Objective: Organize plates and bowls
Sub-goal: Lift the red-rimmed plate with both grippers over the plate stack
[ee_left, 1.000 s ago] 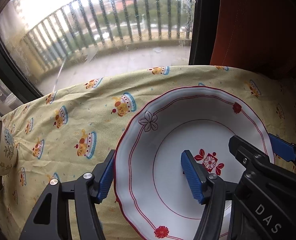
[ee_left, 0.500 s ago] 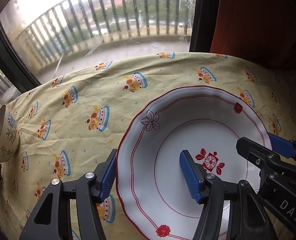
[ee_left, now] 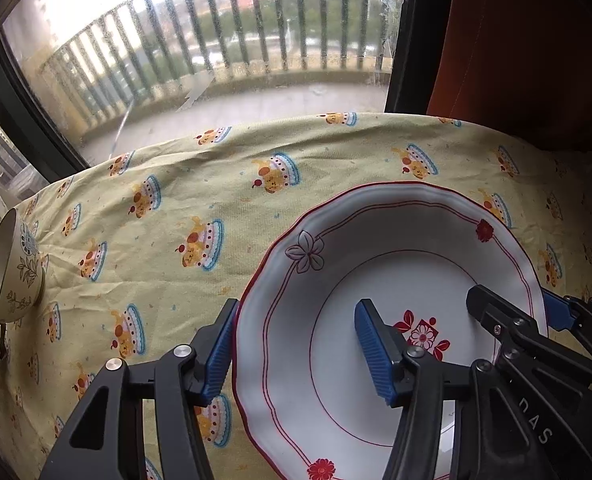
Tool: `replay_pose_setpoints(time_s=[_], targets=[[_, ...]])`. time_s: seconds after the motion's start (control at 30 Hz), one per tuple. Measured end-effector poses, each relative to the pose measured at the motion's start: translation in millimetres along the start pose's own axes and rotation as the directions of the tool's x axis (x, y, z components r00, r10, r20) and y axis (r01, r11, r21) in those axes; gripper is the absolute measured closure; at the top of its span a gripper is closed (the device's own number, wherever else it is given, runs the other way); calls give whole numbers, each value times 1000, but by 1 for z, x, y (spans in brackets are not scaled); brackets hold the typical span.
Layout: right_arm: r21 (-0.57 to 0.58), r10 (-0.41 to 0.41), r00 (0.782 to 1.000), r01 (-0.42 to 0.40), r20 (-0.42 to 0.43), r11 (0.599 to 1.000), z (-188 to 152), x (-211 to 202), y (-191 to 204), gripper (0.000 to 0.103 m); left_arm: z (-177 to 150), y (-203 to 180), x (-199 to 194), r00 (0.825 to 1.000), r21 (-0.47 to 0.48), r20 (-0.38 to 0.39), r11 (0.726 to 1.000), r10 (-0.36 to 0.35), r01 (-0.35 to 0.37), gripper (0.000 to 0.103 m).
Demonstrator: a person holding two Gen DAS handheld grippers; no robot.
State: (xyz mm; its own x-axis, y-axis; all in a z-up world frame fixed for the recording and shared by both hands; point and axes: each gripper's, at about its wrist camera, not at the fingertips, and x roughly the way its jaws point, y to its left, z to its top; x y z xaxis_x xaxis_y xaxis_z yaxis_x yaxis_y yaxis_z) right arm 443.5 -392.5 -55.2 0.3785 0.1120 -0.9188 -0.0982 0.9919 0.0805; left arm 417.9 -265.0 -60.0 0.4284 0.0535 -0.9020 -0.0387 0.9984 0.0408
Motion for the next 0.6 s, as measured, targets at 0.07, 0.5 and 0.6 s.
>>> replay_pose_setpoints(time_s=[0.07,0.5,0.6], targets=[[9,0,1000,-1,11,1000,0,-7,0,57,2,0,-7,1000,-1,14,1000,0,0,45],[43,-46,995,43,83,998,-17,-76,1,57,-4,2,-68,995,1,85,999,-48,48,45],[49,-57,994,53,98,997,-26,-91,3,57,-11,6,-83,994,-2,101,999,-51,52,45]])
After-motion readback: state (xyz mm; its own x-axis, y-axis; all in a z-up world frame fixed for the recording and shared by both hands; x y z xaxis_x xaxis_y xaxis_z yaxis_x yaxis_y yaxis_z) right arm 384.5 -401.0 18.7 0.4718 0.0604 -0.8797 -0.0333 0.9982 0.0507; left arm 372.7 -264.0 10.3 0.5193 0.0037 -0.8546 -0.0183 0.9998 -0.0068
